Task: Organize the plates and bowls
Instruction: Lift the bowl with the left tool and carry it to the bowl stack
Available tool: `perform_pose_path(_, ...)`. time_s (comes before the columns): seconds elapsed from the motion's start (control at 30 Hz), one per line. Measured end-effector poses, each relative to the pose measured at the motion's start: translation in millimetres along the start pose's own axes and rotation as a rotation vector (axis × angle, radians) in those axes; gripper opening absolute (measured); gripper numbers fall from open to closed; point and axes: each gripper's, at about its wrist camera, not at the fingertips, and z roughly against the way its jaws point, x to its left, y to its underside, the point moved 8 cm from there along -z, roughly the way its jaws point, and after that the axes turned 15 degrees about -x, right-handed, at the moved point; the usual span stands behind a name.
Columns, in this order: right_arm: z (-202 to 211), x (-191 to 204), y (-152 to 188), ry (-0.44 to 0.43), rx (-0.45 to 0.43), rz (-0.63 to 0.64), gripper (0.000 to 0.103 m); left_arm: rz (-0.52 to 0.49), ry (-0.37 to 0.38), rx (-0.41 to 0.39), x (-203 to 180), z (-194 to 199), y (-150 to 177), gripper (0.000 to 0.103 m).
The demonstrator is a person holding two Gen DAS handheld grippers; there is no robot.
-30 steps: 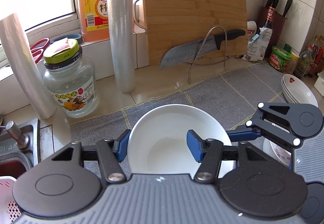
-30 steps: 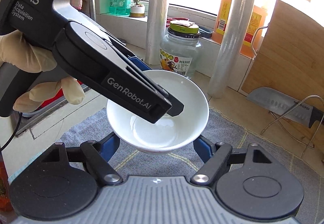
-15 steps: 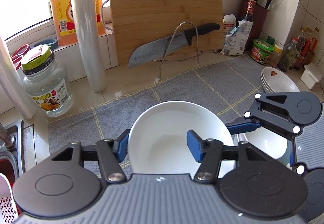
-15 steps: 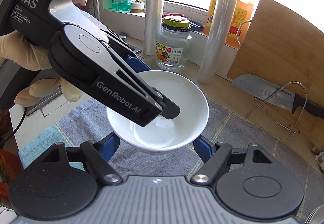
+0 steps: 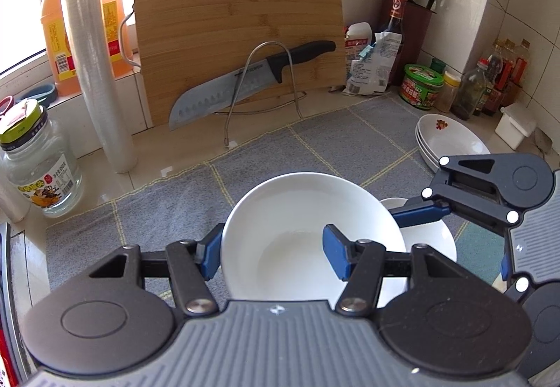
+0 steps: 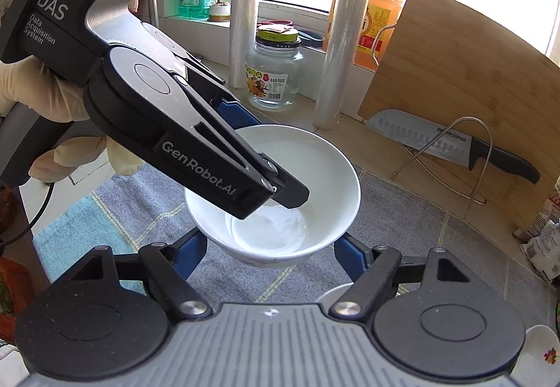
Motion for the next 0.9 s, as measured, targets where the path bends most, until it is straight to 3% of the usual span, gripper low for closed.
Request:
perform_pose_path(0.53,49,-48,29,0.108,0.012,-0.046,0.083,-0.058,0.111,-0.003,-71,-32,-14,0.058)
perform_pose_path(0.9,58,-61,57,0.120,0.062,-0.111,0.083,-0.066,0.162,0.037,-97,-53,-2,0.058)
